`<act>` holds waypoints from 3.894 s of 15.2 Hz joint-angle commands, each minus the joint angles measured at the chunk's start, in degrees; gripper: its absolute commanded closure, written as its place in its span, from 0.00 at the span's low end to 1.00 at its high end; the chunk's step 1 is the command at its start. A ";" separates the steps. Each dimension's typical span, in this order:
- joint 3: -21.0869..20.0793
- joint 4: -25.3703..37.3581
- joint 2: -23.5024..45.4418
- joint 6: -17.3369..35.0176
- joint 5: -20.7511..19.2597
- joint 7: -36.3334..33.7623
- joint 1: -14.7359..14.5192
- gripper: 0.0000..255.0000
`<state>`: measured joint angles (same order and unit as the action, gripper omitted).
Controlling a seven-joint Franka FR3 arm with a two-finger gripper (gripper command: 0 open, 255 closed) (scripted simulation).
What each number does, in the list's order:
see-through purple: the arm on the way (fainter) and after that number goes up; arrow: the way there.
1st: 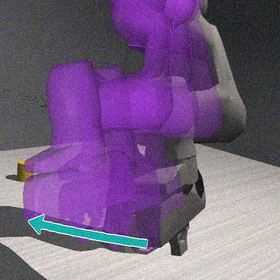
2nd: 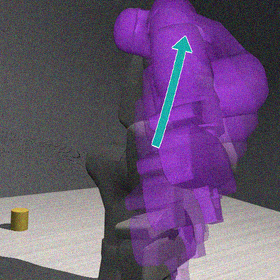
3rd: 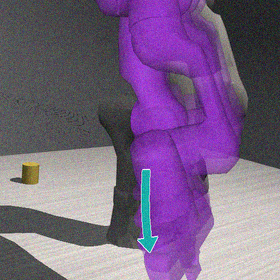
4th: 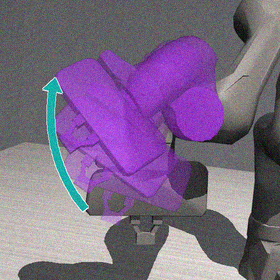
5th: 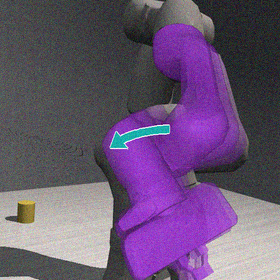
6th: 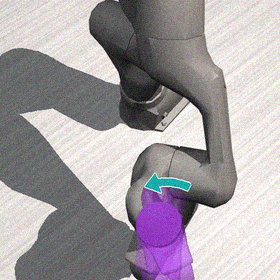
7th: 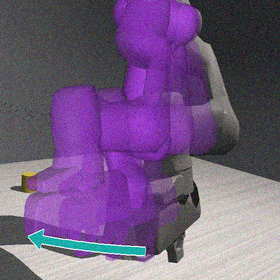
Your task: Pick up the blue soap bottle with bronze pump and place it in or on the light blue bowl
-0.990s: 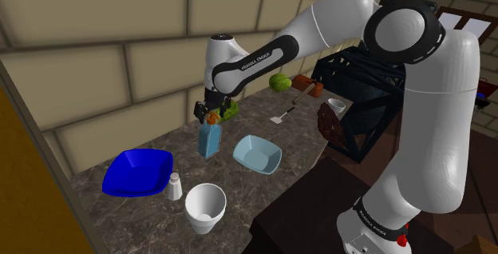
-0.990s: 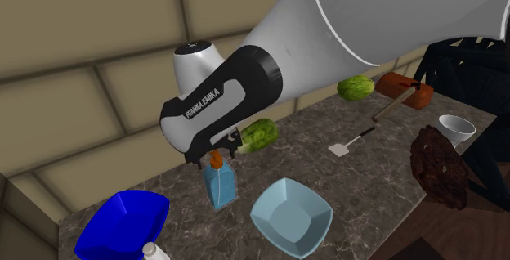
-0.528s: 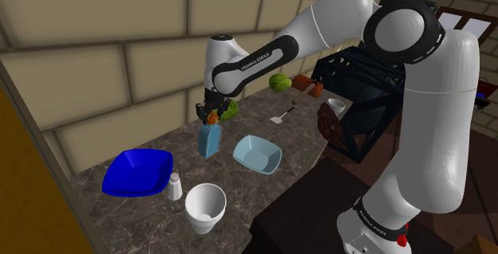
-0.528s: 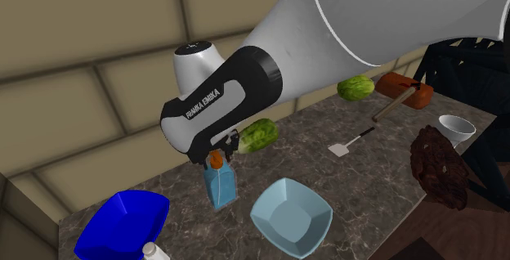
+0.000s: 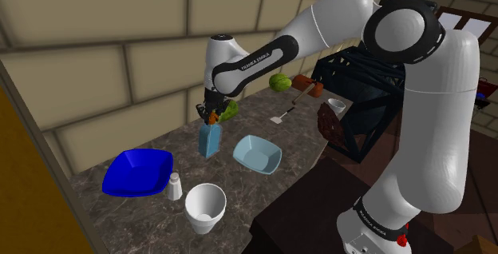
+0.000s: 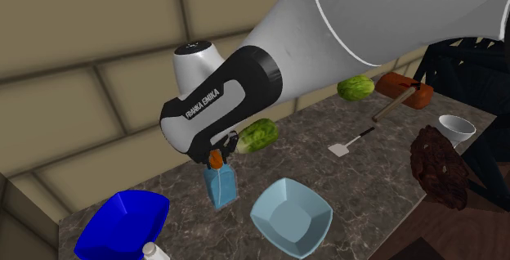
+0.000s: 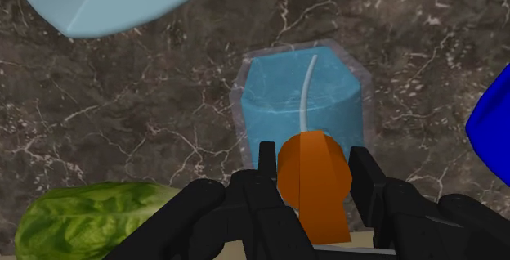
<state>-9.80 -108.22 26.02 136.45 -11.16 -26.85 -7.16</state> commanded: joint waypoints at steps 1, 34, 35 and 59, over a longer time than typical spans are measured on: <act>0.04 0.00 0.05 -0.04 -0.02 0.00 0.02 1.00; 0.70 -12.05 -27.54 -14.44 7.77 11.54 5.76 1.00; 1.15 -13.64 -29.48 -14.72 8.17 12.61 6.16 1.00; 6.07 -32.53 -40.20 -6.15 8.99 20.84 9.23 1.00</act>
<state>-3.75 -140.19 -14.44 129.42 -2.11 -6.00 2.05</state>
